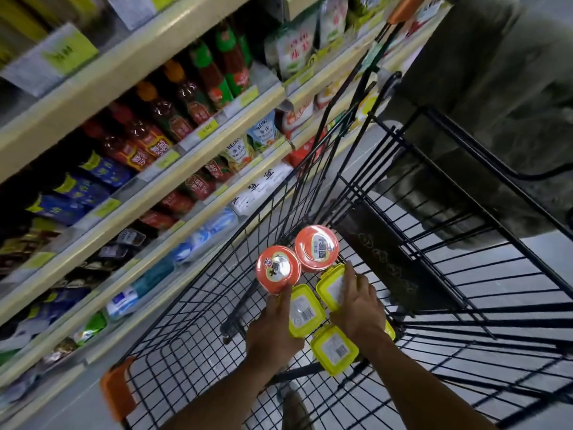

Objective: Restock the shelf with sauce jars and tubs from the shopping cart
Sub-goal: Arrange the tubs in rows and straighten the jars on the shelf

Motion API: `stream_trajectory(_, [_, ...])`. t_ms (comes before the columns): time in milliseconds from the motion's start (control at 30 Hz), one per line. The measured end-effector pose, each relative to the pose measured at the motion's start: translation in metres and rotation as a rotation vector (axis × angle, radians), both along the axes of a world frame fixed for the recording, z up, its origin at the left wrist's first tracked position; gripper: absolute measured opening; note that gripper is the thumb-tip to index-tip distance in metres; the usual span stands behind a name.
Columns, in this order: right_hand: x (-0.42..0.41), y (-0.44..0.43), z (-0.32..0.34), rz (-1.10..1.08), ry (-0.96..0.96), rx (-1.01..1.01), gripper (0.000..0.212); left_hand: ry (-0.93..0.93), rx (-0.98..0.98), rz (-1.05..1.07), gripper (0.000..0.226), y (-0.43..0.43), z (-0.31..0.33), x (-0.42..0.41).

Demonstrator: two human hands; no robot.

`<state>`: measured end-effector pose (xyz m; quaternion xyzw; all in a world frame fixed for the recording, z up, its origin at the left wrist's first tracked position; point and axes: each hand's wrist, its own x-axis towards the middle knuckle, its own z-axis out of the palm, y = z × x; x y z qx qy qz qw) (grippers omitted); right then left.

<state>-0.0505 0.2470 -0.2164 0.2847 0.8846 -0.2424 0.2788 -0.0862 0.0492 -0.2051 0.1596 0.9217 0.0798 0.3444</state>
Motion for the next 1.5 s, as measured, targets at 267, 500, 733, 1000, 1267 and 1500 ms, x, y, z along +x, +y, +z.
stream_trajectory(267, [0.013, 0.0, 0.018, -0.056, 0.048, -0.121, 0.133, -0.097, 0.237, 0.083, 0.121, -0.041, 0.023, 0.003])
stream_trajectory(500, [0.039, -0.02, 0.064, -0.158, 0.161, -0.098, 0.124, -0.095, 0.399, 0.157, 0.12, -0.093, 0.061, 0.015])
stream_trajectory(733, [0.041, -0.063, 0.147, -0.137, 0.331, -0.186, 0.125, -0.036, 0.518, 0.258, 0.114, -0.161, 0.122, 0.036])
stream_trajectory(1000, [0.043, -0.149, 0.251, 0.048, 0.507, -0.274, 0.114, 0.137, 0.693, 0.44, 0.114, -0.269, 0.191, 0.075])
stream_trajectory(1267, [0.083, -0.304, 0.347, 0.22, 0.663, -0.447, 0.094, 0.378, 0.897, 0.691, 0.105, -0.417, 0.277, 0.16])
stream_trajectory(1500, [0.122, -0.466, 0.388, 0.387, 0.694, -0.625, 0.11, 0.593, 0.977, 0.941, 0.105, -0.571, 0.332, 0.264])
